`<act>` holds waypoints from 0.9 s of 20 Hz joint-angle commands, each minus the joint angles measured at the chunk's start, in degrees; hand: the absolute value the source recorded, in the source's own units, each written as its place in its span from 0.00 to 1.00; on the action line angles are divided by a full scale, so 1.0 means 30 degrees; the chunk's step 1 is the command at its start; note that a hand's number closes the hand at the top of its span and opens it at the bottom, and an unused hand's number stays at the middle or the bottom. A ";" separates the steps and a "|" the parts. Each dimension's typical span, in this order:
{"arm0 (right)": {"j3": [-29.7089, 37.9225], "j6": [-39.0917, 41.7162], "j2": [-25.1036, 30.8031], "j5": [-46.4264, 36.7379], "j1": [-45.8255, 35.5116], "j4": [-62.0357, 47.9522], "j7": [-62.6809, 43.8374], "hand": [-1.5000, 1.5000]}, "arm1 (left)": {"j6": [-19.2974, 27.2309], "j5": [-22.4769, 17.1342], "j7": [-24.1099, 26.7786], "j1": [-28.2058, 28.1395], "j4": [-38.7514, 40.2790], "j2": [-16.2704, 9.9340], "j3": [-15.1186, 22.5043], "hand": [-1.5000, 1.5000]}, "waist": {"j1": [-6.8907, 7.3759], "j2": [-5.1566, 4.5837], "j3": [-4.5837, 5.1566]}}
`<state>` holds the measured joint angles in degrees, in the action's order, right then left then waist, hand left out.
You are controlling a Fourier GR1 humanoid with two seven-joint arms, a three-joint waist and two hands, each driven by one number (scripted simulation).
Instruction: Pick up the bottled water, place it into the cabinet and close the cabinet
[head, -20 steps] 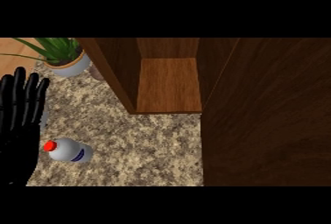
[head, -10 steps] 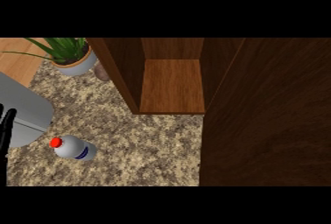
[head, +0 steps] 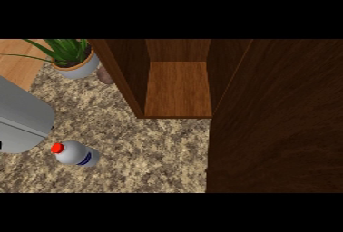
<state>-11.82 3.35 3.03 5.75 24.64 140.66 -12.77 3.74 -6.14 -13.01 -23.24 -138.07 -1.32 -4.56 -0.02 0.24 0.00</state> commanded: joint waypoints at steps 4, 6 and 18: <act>-0.1214 0.1424 0.0383 -0.0157 0.4554 0.1947 0.2171 0.00 | 0.0353 0.0973 0.0684 -0.0809 0.0859 0.0427 0.0443 0.00 | -0.0198 0.0003 -0.0005; -0.0182 0.1330 0.0620 0.0488 0.3247 0.1670 0.1520 0.00 | 0.0561 0.1387 -0.0284 0.0018 0.0362 0.0352 0.0280 0.00 | -0.0111 -0.0042 -0.0006; -0.1583 0.1700 0.0733 -0.0533 0.6839 0.2716 0.3605 0.00 | 0.0829 0.0110 0.5362 0.0816 0.8361 -0.0119 -0.2441 0.00 | -0.0313 -0.0038 0.0022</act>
<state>-15.61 7.99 4.51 3.70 41.61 142.71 -0.70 6.97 -4.05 -0.37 -25.45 -122.45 -0.40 -7.62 -0.60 0.20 0.02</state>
